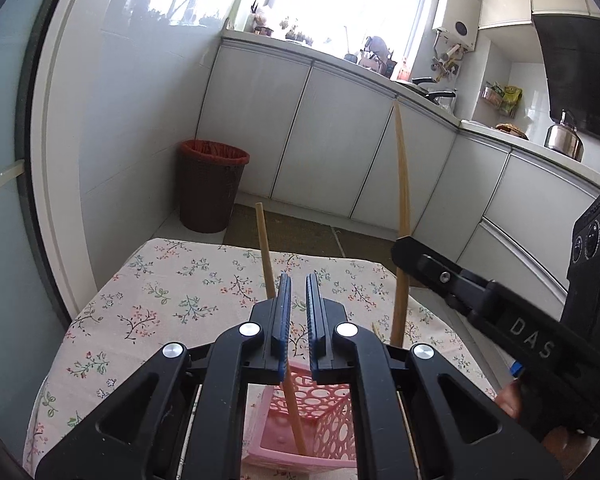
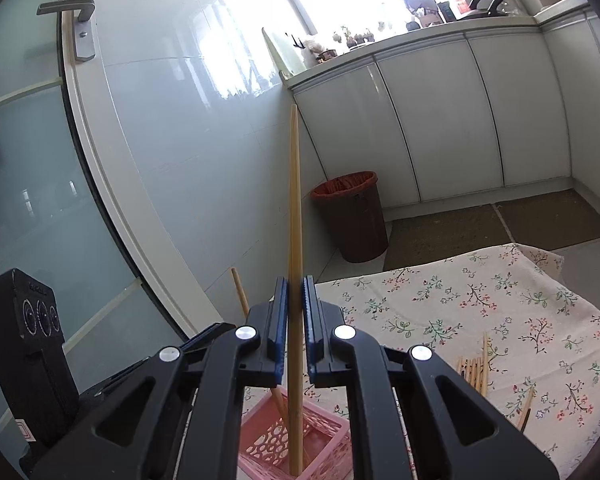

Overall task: Organize utensils
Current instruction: 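Lower both held chopsticks into the pink holder and open both grippers, then move the left gripper to the bundle and close on a chopstick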

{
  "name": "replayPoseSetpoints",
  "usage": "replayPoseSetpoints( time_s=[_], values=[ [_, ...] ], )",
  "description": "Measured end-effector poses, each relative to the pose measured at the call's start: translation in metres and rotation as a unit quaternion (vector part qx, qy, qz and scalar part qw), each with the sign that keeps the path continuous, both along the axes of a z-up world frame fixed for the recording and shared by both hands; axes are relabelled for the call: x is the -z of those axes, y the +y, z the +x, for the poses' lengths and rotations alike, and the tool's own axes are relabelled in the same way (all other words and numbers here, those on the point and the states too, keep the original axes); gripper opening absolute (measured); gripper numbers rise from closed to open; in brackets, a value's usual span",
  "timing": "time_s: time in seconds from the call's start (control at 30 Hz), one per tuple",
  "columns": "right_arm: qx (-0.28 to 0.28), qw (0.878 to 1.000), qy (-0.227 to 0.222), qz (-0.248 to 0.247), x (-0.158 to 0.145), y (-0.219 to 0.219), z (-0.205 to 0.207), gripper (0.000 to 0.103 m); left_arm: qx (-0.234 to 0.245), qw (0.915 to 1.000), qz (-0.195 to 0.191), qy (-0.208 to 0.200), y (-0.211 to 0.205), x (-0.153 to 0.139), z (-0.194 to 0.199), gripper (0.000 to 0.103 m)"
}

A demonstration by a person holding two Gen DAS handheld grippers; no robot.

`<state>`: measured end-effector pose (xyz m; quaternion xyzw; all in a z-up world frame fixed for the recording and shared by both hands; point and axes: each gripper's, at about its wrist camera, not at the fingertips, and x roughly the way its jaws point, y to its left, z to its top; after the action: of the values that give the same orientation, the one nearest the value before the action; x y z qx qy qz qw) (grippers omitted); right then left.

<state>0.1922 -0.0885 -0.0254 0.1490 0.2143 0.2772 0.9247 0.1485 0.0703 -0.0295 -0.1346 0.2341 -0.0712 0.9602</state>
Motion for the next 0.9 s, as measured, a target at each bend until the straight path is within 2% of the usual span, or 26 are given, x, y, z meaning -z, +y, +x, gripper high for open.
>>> replayPoseSetpoints(
  time_s=[0.07,0.17,0.23,0.27,0.3,0.43,0.5,0.53,0.57,0.6,0.67,0.77,0.9],
  values=[
    [0.005,1.0,-0.008,-0.003,0.002,0.005,-0.002,0.008,0.0,0.9997,-0.019,0.017,0.007,-0.007,0.0,0.008],
    [0.023,0.999,-0.027,-0.015,0.008,0.013,-0.006,0.008,-0.022,0.9975,-0.044,0.05,0.024,-0.018,-0.001,0.015],
    [0.032,0.999,-0.034,-0.024,0.014,0.018,-0.007,0.008,-0.047,0.9947,-0.046,0.08,0.037,-0.019,-0.002,0.028],
    [0.035,0.998,-0.036,-0.03,0.018,0.02,-0.008,0.008,-0.062,0.9924,-0.038,0.1,0.042,-0.018,-0.002,0.045],
    [0.036,0.998,-0.039,-0.036,0.021,0.022,-0.008,0.008,-0.072,0.9901,-0.036,0.115,0.048,-0.015,-0.002,0.056],
    [0.038,0.997,-0.037,-0.061,0.033,0.029,-0.01,0.01,-0.086,0.9821,-0.085,0.144,0.068,-0.003,-0.003,0.056],
    [0.037,0.996,-0.029,-0.07,0.036,0.028,-0.012,0.011,-0.088,0.9814,-0.095,0.142,0.072,-0.004,-0.004,0.056],
    [0.034,0.997,-0.021,-0.072,0.036,0.027,-0.012,0.011,-0.087,0.9822,-0.091,0.139,0.07,-0.006,-0.004,0.056],
    [0.032,0.997,-0.015,-0.069,0.034,0.025,-0.013,0.017,-0.084,0.9835,-0.084,0.136,0.067,-0.009,-0.005,0.057],
    [0.034,0.997,-0.012,-0.064,0.03,0.02,-0.015,0.028,-0.081,0.9846,-0.076,0.135,0.064,-0.011,-0.005,0.058],
    [0.045,0.998,-0.015,-0.044,0.018,0.006,-0.019,0.036,-0.073,0.9862,-0.057,0.137,0.055,-0.015,-0.006,0.061],
    [0.062,0.998,-0.008,-0.029,-0.001,-0.017,-0.023,0.042,-0.06,0.988,-0.043,0.136,0.045,-0.019,-0.008,0.064],
    [0.08,0.997,0.011,-0.016,-0.021,-0.053,-0.027,0.057,-0.041,0.9895,-0.027,0.136,0.03,-0.021,-0.011,0.065]
  ],
)
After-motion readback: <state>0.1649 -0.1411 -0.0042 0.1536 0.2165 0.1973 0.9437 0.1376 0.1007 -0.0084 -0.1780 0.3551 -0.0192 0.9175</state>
